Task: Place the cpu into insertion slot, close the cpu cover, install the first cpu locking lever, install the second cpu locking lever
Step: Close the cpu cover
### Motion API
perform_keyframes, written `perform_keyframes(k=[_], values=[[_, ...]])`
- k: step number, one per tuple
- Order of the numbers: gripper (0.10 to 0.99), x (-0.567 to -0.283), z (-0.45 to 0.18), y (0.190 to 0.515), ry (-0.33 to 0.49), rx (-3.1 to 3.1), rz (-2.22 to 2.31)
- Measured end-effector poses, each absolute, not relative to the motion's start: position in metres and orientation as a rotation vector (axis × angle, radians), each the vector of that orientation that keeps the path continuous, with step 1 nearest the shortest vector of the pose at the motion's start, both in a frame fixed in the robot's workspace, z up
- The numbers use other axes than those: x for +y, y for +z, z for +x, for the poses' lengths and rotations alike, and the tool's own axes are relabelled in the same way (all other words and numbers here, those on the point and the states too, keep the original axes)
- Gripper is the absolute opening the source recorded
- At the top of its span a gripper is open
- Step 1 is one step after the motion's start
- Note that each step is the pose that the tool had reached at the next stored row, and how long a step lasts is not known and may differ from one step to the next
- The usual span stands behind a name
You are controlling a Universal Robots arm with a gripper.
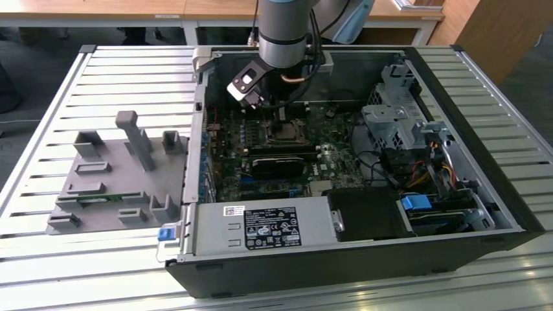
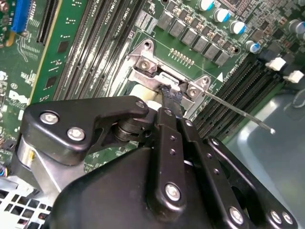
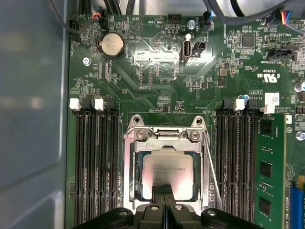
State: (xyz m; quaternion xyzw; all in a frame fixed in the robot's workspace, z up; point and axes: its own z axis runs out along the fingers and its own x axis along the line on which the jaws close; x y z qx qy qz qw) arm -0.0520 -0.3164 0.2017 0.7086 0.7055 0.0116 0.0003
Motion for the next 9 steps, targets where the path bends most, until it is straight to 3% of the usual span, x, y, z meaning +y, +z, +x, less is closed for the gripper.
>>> perform_keyframes(k=[9], values=[[0.106,-0.3162,-0.0515,0.1998,0.038,2.216,2.226]])
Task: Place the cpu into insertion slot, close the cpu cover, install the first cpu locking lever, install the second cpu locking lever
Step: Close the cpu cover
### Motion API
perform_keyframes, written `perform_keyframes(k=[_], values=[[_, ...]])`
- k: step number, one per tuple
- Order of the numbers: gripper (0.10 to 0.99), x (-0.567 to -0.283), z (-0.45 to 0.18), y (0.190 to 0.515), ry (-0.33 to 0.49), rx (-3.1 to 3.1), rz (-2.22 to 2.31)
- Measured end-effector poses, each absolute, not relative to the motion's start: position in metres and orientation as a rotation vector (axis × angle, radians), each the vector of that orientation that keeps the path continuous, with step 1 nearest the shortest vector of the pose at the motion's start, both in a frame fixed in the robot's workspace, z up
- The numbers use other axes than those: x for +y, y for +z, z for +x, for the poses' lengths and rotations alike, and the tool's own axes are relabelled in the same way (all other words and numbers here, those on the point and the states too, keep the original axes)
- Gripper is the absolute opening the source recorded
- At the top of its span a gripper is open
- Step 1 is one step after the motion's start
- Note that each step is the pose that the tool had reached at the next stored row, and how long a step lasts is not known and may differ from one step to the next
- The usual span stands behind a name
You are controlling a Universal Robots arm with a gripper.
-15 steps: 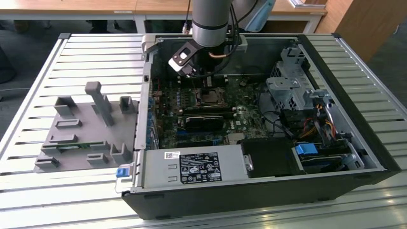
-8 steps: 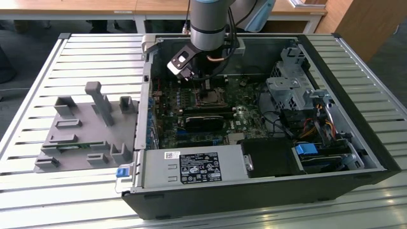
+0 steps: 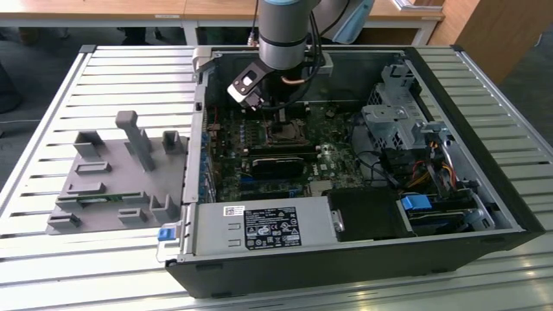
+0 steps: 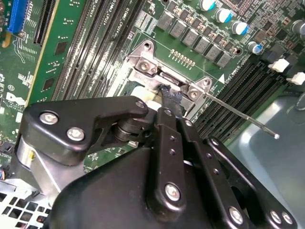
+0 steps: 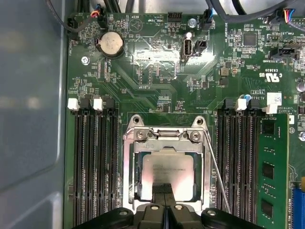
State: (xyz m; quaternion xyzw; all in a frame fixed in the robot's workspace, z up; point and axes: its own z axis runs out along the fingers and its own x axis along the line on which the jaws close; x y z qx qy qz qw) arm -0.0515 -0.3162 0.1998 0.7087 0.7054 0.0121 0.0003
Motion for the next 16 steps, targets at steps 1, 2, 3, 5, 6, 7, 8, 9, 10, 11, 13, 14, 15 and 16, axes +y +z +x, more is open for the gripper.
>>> perform_keyframes(k=[1,2,3,5,6,7,8,9,10,11,13,14,15,16], values=[[0.106,-0.316,-0.051,0.201,0.038,2.216,2.226],[0.106,-0.316,-0.051,0.204,0.037,2.216,2.226],[0.106,-0.316,-0.052,0.206,0.036,2.216,2.226],[0.106,-0.316,-0.051,0.209,0.036,2.216,2.226],[0.106,-0.316,-0.051,0.209,0.037,2.216,2.226],[0.106,-0.316,-0.050,0.209,0.037,2.216,2.226],[0.106,-0.316,-0.049,0.209,0.037,2.216,2.226],[0.106,-0.316,-0.047,0.210,0.036,2.216,2.226],[0.106,-0.316,-0.045,0.210,0.036,2.216,2.226],[0.106,-0.316,-0.043,0.210,0.036,2.216,2.226],[0.106,-0.316,-0.039,0.210,0.036,2.216,2.226],[0.106,-0.316,-0.038,0.210,0.036,2.216,2.226],[0.106,-0.316,-0.037,0.210,0.036,2.216,2.226],[0.106,-0.316,-0.036,0.210,0.036,2.216,2.226]])
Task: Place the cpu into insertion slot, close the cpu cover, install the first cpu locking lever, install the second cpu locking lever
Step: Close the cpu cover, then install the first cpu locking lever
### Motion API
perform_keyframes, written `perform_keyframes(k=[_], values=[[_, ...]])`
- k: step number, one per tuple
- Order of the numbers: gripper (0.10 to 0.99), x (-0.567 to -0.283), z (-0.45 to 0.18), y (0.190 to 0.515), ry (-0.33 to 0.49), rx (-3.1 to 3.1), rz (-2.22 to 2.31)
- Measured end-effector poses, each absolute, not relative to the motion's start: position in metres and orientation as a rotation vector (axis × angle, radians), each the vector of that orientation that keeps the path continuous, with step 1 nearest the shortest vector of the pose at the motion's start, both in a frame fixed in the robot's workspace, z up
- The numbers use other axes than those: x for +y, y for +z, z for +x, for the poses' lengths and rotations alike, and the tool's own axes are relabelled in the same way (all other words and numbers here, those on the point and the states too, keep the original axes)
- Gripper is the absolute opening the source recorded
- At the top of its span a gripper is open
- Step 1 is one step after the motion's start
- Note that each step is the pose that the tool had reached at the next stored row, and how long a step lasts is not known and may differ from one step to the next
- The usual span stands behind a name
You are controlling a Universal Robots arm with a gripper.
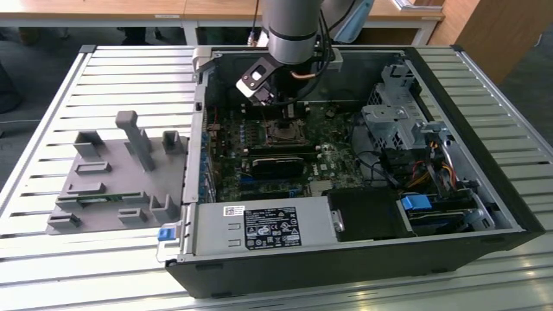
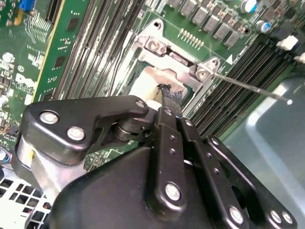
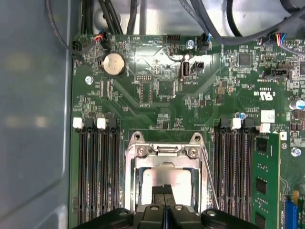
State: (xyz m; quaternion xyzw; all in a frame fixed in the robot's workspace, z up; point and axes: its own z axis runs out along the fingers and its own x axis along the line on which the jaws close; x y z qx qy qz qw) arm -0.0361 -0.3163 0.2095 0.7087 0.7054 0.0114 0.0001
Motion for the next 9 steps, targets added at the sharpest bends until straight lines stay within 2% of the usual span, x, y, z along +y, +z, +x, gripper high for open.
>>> perform_keyframes(k=[9], values=[[0.106,-0.3162,-0.0342,0.2100,0.035,2.216,2.226]])
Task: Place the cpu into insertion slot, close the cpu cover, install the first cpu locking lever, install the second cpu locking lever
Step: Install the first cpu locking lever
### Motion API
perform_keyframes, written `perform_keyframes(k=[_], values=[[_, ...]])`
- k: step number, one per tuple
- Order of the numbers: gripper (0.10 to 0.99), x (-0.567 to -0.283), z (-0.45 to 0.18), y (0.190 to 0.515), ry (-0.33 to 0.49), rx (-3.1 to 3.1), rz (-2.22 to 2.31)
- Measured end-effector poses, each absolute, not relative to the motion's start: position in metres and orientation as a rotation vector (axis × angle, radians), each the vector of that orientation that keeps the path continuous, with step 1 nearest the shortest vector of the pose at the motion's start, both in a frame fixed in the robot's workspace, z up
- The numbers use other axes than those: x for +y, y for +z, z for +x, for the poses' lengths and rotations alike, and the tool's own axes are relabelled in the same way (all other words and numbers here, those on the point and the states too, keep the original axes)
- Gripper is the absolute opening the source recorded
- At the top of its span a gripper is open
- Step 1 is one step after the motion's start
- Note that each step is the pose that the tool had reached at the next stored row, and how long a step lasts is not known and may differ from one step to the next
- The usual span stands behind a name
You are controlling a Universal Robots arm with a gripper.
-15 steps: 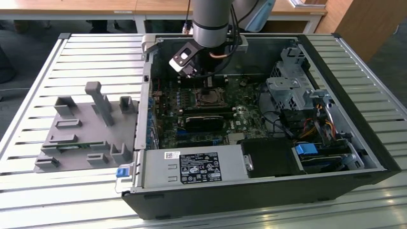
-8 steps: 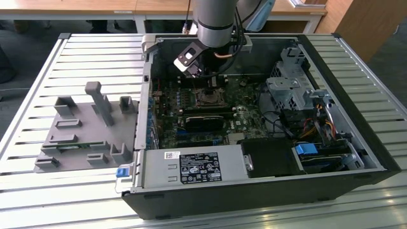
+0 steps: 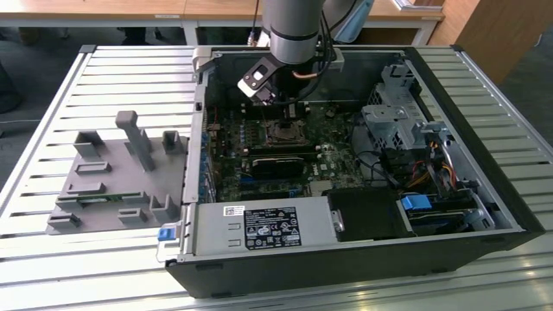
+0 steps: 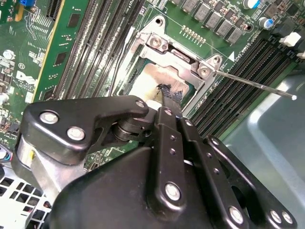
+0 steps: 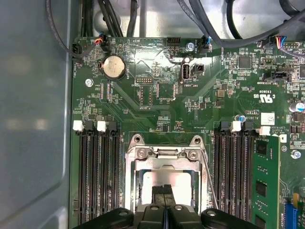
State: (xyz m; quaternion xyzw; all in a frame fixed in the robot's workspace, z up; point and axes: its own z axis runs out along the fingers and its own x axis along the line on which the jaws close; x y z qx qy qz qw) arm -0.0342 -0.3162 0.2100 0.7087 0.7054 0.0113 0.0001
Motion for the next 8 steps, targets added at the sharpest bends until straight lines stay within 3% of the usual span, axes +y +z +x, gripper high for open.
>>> perform_keyframes(k=[8], values=[[0.106,-0.3163,-0.0342,0.2129,0.036,2.216,2.226]])
